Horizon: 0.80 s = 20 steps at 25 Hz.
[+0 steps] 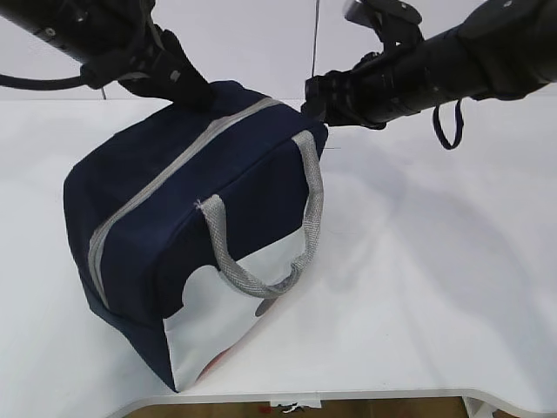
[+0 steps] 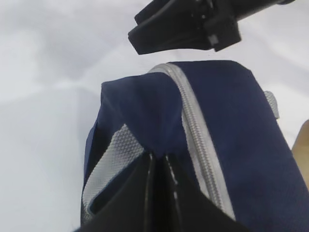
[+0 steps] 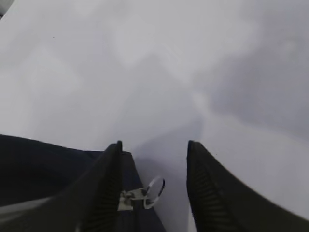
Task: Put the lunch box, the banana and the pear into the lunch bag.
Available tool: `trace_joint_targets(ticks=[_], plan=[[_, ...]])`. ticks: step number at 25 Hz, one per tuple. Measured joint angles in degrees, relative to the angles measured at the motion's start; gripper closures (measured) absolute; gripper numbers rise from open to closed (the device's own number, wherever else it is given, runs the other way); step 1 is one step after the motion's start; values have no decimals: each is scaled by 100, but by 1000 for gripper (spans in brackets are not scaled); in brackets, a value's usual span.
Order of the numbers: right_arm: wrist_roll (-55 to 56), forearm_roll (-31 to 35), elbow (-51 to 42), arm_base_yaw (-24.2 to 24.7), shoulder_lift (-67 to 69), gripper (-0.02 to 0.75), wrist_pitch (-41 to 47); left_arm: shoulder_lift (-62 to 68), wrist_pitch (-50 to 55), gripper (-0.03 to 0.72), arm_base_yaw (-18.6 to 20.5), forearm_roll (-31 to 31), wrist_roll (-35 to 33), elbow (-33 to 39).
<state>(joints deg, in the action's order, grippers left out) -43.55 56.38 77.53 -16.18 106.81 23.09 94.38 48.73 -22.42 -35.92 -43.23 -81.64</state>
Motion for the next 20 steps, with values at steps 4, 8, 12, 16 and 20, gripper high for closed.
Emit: trace_joint_targets(ticks=[4, 8, 12, 16, 20], plan=[[139, -512, 373, 4, 0, 396, 556, 66, -9, 682, 0, -14, 0, -10], [880, -1614, 871, 4, 0, 393, 1170, 119, -86, 651, 0, -27, 0, -10], [1875, -2910, 1496, 4, 0, 391, 2069, 125, -145, 518, 0, -41, 66, -10], [2650, -3699, 2192, 4, 0, 391, 3136, 125, -57, 399, 0, -41, 216, -10], [3157, -4385, 2885, 4, 0, 391, 4308, 125, 267, 374, 0, 23, 369, -53]])
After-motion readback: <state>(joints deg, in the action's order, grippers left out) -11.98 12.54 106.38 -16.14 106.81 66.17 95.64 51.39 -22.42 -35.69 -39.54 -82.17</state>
